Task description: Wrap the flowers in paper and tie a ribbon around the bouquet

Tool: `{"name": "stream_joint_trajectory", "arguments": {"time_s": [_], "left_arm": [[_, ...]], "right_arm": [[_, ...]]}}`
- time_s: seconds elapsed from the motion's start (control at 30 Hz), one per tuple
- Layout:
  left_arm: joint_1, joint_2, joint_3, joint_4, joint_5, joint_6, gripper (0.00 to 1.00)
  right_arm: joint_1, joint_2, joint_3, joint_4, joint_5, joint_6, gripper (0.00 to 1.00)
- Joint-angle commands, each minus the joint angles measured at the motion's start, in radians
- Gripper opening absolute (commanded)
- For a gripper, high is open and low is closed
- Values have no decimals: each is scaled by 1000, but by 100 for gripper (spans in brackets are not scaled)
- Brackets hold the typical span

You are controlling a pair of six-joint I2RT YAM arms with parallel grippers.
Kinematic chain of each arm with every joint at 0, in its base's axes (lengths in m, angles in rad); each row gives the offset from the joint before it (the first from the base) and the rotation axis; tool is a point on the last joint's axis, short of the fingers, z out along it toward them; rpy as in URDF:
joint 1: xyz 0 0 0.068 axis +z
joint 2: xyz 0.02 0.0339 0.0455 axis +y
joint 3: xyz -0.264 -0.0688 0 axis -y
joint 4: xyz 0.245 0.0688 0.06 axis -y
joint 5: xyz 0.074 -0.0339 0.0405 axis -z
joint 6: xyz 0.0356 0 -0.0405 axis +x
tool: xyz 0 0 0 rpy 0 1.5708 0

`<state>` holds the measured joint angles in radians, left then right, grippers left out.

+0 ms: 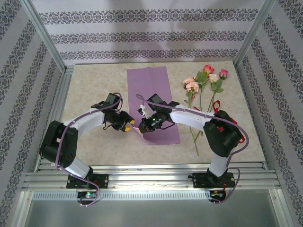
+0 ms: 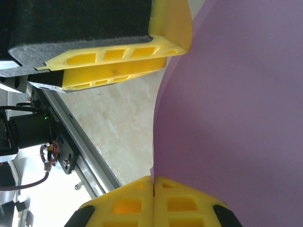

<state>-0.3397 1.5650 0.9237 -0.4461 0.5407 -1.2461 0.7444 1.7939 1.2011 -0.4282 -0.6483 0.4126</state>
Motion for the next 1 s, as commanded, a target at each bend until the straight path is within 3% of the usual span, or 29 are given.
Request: {"name": "stream_joint_trajectory", "arguments": {"time_s": [0.0,0.3,0.6,0.83,0.97], "left_arm": [[-11,-28,52,-93,-73,48,37],[-10,1,-9,-10,-10,9,31],[-10,15,8,-9,-4,17,13],[-10,0,5,-65,-23,37,24],[-10,-4,-35,-15,-5,2,25]], "right_arm": [[17,-6,-16,5,-4,-17,0],[27,-7,-20,14,1,-10,0],[29,-5,-21,19,2,-8,0],[27,-2,-18,19,2,-8,0],[26,-2,-18,20,1,-8,0]]}}
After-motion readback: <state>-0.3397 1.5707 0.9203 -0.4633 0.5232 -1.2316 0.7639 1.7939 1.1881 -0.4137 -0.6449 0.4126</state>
